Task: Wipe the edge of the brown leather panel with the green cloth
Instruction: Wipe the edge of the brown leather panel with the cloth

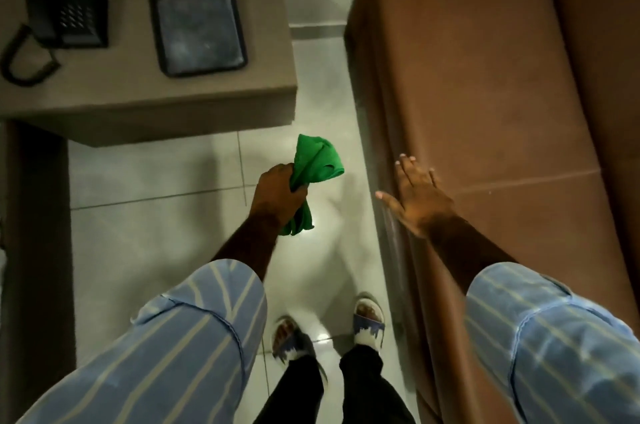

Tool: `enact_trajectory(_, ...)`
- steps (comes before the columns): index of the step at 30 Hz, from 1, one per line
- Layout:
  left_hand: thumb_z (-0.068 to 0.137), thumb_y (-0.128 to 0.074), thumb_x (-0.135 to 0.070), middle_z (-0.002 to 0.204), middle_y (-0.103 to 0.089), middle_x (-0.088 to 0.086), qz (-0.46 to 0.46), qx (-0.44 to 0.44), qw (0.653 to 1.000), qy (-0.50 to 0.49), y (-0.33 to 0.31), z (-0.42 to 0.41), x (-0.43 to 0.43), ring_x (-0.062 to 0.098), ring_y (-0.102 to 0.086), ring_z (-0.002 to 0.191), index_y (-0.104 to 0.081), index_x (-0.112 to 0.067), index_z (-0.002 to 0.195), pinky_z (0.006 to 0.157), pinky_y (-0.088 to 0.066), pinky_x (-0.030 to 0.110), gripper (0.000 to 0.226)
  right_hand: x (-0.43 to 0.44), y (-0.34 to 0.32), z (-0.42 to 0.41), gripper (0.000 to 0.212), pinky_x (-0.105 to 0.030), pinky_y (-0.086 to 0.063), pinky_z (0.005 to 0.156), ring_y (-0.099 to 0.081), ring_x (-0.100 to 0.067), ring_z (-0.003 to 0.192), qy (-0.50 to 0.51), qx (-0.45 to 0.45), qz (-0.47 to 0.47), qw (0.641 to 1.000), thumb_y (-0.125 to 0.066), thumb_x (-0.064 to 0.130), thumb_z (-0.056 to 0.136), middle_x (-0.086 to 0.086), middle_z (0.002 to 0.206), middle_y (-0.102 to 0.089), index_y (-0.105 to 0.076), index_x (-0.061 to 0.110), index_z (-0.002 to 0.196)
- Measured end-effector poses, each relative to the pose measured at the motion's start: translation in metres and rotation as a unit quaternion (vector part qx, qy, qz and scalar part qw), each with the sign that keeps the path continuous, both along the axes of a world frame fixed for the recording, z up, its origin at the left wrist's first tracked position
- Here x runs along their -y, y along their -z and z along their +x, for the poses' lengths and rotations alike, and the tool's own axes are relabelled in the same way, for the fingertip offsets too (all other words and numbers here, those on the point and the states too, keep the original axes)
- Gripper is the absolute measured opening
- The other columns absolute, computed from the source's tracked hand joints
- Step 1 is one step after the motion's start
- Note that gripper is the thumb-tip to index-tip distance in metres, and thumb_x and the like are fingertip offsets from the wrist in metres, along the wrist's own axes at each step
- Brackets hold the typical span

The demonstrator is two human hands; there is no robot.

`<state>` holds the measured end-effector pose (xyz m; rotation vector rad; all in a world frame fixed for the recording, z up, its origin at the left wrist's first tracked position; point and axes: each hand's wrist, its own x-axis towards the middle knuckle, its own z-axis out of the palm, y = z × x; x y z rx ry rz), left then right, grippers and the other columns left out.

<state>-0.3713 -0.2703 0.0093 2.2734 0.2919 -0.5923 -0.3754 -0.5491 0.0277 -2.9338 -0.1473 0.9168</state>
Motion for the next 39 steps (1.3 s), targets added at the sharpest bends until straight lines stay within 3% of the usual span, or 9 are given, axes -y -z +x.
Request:
enact_trajectory(6, 0.091, -0.073, -0.021, 0.107, -0.074, 0.016, -0.062, -0.044, 0.997, -0.033, 0.101, -0.052, 0.077, 0.034, -0.070, 0.100, -0.069, -0.005, 0.112, 0.090, -0.060, 0.046, 0.026, 0.082, 0.094, -0.015, 0.087, -0.053, -0.005, 0.135, 0.001, -0.029, 0.167, -0.008, 0.035, -0.052, 0.998, -0.040, 0.059, 0.108, -0.012, 0.180, 0.001, -0.010, 0.005, 0.169)
enact_trajectory(13, 0.091, -0.071, -0.012, 0.106, -0.071, 0.007, -0.124, -0.095, 0.978, -0.138, 0.210, -0.070, 0.167, 0.021, -0.065, 0.095, -0.065, -0.004, 0.124, 0.085, -0.053, 0.030, 0.035, 0.132, 0.176, -0.019, 0.089, -0.062, -0.011, 0.133, -0.004, -0.032, 0.167, -0.039, 0.248, -0.055, 0.966, -0.039, 0.060, 0.103, -0.010, 0.180, -0.003, -0.005, 0.013, 0.170)
enact_trajectory(20, 0.089, -0.074, -0.012, 0.126, -0.073, 0.016, -0.141, -0.172, 0.947, -0.234, 0.299, -0.053, 0.243, 0.033, -0.069, 0.115, -0.066, -0.005, 0.129, 0.104, -0.057, 0.044, 0.042, 0.141, 0.201, -0.019, 0.084, -0.062, -0.014, 0.133, -0.011, -0.032, 0.167, -0.051, 0.323, -0.038, 0.944, -0.040, 0.059, 0.105, -0.011, 0.179, -0.013, -0.015, 0.011, 0.170)
enact_trajectory(24, 0.092, -0.070, -0.019, 0.123, -0.074, 0.013, -0.181, -0.194, 0.915, -0.303, 0.318, -0.024, 0.281, 0.031, -0.071, 0.112, -0.068, -0.011, 0.123, 0.102, -0.059, 0.044, 0.032, 0.145, 0.211, -0.020, 0.083, -0.061, -0.013, 0.133, -0.013, -0.033, 0.166, -0.054, 0.350, -0.038, 0.934, -0.040, 0.059, 0.106, -0.012, 0.178, -0.016, -0.018, 0.011, 0.169)
enact_trajectory(31, 0.083, -0.074, -0.032, 0.102, -0.082, 0.003, -0.269, -0.065, 0.877, -0.393, 0.304, -0.063, 0.313, 0.022, -0.077, 0.097, -0.076, -0.026, 0.107, 0.090, -0.065, 0.050, 0.025, 0.146, 0.217, -0.020, 0.081, -0.062, -0.013, 0.133, -0.015, -0.035, 0.165, -0.056, 0.363, -0.029, 0.930, -0.040, 0.058, 0.107, -0.013, 0.178, -0.019, -0.019, 0.011, 0.169)
enact_trajectory(33, 0.083, -0.073, -0.026, 0.099, -0.082, 0.006, -0.266, -0.098, 0.883, -0.375, 0.303, -0.105, 0.315, 0.025, -0.078, 0.095, -0.076, -0.030, 0.098, 0.089, -0.065, 0.051, 0.016, 0.146, 0.218, -0.020, 0.082, -0.061, -0.012, 0.134, -0.015, -0.034, 0.166, -0.054, 0.360, -0.029, 0.931, -0.041, 0.058, 0.107, -0.013, 0.178, -0.018, -0.018, 0.011, 0.169)
enact_trajectory(35, 0.086, -0.070, -0.016, 0.104, -0.080, 0.013, -0.230, -0.148, 0.903, -0.332, 0.307, -0.127, 0.315, 0.031, -0.076, 0.099, -0.076, -0.021, 0.106, 0.091, -0.063, 0.042, 0.021, 0.146, 0.218, -0.020, 0.082, -0.061, -0.012, 0.134, -0.014, -0.034, 0.166, -0.055, 0.362, -0.033, 0.930, -0.041, 0.058, 0.107, -0.013, 0.178, -0.017, -0.018, 0.011, 0.169)
enact_trajectory(37, 0.089, -0.067, -0.012, 0.110, -0.079, 0.017, -0.166, -0.202, 0.919, -0.294, 0.318, -0.120, 0.316, 0.034, -0.074, 0.104, -0.075, -0.008, 0.111, 0.086, -0.057, 0.032, 0.024, 0.146, 0.218, -0.020, 0.082, -0.061, -0.012, 0.134, -0.014, -0.035, 0.166, -0.057, 0.365, -0.032, 0.929, -0.041, 0.057, 0.107, -0.013, 0.178, -0.017, -0.018, 0.010, 0.169)
enact_trajectory(39, 0.091, -0.064, -0.013, 0.114, -0.078, 0.018, -0.125, -0.214, 0.924, -0.292, 0.331, -0.088, 0.315, 0.034, -0.073, 0.107, -0.075, -0.006, 0.110, 0.089, -0.057, 0.034, 0.023, 0.146, 0.219, -0.020, 0.081, -0.061, -0.012, 0.134, -0.013, -0.035, 0.166, -0.059, 0.368, -0.036, 0.927, -0.040, 0.057, 0.107, -0.013, 0.178, -0.016, -0.017, 0.011, 0.169)
